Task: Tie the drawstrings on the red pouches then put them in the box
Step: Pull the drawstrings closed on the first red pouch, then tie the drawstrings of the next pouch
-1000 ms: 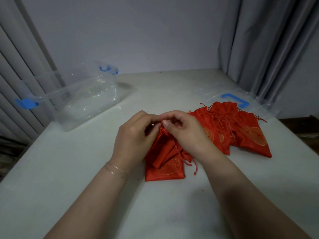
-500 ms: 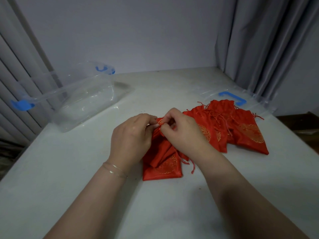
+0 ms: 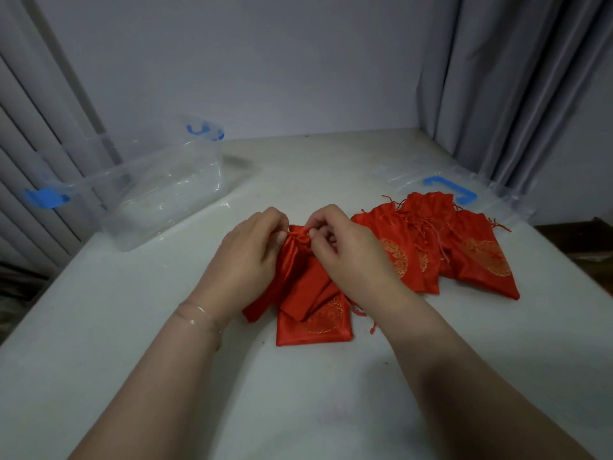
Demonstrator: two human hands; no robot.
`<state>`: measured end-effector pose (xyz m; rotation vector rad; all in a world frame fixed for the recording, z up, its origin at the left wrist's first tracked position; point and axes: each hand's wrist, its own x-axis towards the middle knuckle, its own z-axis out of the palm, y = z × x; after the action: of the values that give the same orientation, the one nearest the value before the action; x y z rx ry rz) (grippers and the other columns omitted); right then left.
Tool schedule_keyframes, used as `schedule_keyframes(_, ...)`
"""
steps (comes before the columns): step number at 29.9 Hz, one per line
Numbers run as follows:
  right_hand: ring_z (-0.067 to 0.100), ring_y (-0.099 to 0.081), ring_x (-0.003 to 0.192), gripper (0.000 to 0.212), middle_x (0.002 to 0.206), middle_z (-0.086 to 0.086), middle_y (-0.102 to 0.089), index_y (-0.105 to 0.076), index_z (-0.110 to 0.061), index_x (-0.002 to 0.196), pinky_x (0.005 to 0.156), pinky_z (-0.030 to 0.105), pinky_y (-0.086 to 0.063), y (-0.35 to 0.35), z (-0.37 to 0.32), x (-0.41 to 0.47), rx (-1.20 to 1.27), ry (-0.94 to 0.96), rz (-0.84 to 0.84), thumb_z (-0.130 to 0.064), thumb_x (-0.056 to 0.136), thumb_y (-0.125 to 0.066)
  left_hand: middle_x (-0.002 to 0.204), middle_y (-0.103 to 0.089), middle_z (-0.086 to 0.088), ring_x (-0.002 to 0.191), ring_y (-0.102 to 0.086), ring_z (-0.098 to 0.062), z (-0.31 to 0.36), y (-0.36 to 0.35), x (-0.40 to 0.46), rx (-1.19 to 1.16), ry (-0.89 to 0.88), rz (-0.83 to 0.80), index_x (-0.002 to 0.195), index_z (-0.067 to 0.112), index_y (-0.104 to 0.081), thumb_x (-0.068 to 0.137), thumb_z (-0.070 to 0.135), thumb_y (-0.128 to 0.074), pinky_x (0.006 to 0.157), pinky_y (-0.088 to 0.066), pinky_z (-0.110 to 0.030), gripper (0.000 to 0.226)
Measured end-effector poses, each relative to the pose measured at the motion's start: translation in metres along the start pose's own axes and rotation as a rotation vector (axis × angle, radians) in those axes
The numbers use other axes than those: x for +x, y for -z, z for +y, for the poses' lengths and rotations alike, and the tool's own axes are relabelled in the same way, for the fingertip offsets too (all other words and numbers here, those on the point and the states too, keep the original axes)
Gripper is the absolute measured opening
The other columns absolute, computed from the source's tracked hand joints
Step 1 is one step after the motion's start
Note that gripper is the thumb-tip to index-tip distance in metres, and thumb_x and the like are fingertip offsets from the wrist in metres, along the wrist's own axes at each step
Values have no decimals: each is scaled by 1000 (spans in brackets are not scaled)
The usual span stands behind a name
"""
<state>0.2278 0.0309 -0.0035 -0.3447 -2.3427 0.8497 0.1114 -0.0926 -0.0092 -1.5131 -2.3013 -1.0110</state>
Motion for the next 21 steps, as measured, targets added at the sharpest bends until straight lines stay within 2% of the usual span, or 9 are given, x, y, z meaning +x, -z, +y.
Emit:
schedule_keyframes(3, 12, -57, 90, 20, 88, -12, -59, -53, -22, 110, 79, 36, -48, 0, 7, 1, -8, -21, 23, -28, 91, -55, 78, -49, 5, 77, -47, -26, -11, 8, 1, -11, 141, 110, 85, 26, -41, 93, 14, -40, 64, -32, -34, 14)
schedule_keyframes(6, 17, -49, 106, 24, 106, -5, -58, -56, -23, 110, 93, 38, -43, -2, 16, 0, -195, -69, -27, -35, 89, -56, 83, -51, 0, 83, -49, -33, -29, 24, 2, 135, 315, 186, 89, 20, -46, 95, 12, -43, 68, -32, -35, 11)
schedule_keyframes(9, 21, -44, 116, 35, 118, -1, -53, -55, -24, 116, 99, 39, -38, -7, 17, -2, -289, -153, -135, -43, 88, -56, 93, -58, -9, 96, -48, -36, -49, 32, -4, 355, 461, 139, 96, 16, -51, 96, 15, -41, 77, -30, -40, 10)
schedule_keyframes(13, 23, -37, 123, 53, 130, 2, -46, -47, -20, 130, 103, 38, -35, -6, 17, -3, -354, -249, -196, -49, 86, -56, 116, -55, -15, 111, -43, -37, -66, 27, -13, 478, 625, 16, 109, 18, -55, 93, 20, -50, 93, -31, -44, 17)
schedule_keyframes(16, 24, -37, 122, 52, 128, 5, -47, -52, -18, 126, 101, 36, -34, -4, 18, -2, -397, -293, -232, -50, 85, -58, 131, -50, -12, 121, -39, -36, -63, 22, -12, 480, 540, 83, 119, 18, -56, 87, 15, -58, 103, -26, -45, 32)
schedule_keyframes(19, 23, -40, 116, 37, 121, 3, -50, -60, -24, 114, 98, 35, -37, -4, 17, -1, -371, -276, -223, -46, 84, -61, 122, -61, -5, 116, -49, -29, -36, 15, -5, 290, 335, 141, 115, 19, -62, 85, 8, -55, 99, -34, -37, 34)
schedule_keyframes(21, 21, -41, 115, 29, 119, 0, -50, -63, -27, 109, 96, 35, -37, -4, 15, -1, -360, -253, -199, -42, 84, -62, 112, -67, 2, 110, -53, -21, -12, 6, -2, 110, 237, 96, 111, 21, -67, 89, 18, -57, 92, -38, -30, 23)
